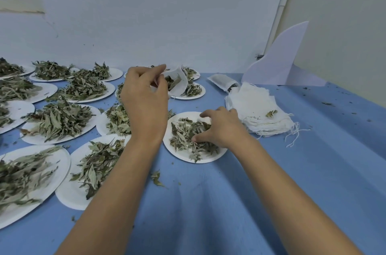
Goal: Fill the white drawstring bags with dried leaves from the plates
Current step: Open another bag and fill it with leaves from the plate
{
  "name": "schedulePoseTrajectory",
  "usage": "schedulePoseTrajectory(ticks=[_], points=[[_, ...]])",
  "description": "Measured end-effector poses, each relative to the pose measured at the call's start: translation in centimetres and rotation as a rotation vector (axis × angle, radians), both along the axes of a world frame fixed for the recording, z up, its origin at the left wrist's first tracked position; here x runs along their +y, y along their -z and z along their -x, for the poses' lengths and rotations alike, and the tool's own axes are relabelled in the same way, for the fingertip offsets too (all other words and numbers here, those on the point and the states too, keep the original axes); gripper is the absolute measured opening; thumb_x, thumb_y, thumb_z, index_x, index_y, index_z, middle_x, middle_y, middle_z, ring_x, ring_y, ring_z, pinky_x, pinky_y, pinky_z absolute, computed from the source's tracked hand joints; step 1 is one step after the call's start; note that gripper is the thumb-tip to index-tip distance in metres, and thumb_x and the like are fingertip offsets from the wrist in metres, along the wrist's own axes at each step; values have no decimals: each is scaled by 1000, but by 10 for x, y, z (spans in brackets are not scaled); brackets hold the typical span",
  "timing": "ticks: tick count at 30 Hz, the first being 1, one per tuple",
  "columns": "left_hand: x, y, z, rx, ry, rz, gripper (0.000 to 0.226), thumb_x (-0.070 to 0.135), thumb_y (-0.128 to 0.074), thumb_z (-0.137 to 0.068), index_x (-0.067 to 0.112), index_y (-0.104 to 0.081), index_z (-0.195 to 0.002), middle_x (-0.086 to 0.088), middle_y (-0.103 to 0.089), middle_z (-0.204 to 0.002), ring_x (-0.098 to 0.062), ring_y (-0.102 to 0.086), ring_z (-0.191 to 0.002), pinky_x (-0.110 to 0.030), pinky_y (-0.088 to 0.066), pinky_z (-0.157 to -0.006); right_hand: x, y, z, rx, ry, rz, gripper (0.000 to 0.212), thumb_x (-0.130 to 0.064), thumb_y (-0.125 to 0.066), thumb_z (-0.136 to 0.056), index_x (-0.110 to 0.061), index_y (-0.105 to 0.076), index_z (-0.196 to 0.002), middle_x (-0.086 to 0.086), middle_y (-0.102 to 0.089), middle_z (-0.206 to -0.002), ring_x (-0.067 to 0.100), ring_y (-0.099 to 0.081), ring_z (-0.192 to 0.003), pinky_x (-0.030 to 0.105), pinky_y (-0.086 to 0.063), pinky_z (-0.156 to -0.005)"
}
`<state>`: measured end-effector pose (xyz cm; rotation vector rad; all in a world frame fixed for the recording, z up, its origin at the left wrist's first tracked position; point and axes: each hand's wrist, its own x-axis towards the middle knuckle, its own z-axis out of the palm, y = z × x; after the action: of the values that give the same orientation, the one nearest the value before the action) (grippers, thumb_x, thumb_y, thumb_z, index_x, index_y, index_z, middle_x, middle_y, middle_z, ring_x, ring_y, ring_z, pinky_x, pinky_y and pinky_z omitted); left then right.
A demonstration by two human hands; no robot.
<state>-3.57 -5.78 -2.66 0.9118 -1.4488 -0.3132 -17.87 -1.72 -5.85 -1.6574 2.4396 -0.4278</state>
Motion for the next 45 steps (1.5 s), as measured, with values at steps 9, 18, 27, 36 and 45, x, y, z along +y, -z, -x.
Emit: schedulePoseTrajectory(ticks=[9,18,27,36,45], points=[[-2,8,2,-99,-2,131,25,5,-56,-91,4,-69,-113,-15,-58,-103,-11,-52,-85,-6,-38,-80,-2,9,-9,-43,-51,66,39,-25,-72,-82,-28,-65,-121,3,-68,-113,20,-59,-105,26,-46,-83],[-11,40,14,-427,104,49,24,9,-59,-92,-1,-68,-113,-19,-57,-107,-28,-58,-86,-31,-45,-74,-2,15,-9,23,-72,234,26,-9,-64,-83,-19,-74,-104,8,-73,-97,24,-64,-94,32,-50,-81],[-12,47,15,-470,18,-17,25,19,-58,-95,2,-71,-106,-10,-54,-87,-20,-45,-82,-34,-37,-62,12,-26,15,-170,-16,270,23,-13,-74,-79,-20,-76,-101,-2,-66,-76,6,-56,-63,3,-41,-52],[-14,48,18,-377,-4,-155,25,21,-58,-94,3,-75,-89,-12,-59,-82,-25,-54,-72,-28,-30,-62,23,-45,10,-408,-142,195,20,-14,-80,-73,-32,-76,-82,-12,-67,-60,1,-60,-59,24,-54,-73],[-8,41,23,-248,79,-204,21,25,-63,-91,11,-75,-102,-9,-63,-98,-1,-47,-65,-4,-30,-65,19,-39,3,-434,-107,259,20,-15,-80,-74,-28,-77,-89,-7,-70,-70,4,-61,-63,26,-54,-73]])
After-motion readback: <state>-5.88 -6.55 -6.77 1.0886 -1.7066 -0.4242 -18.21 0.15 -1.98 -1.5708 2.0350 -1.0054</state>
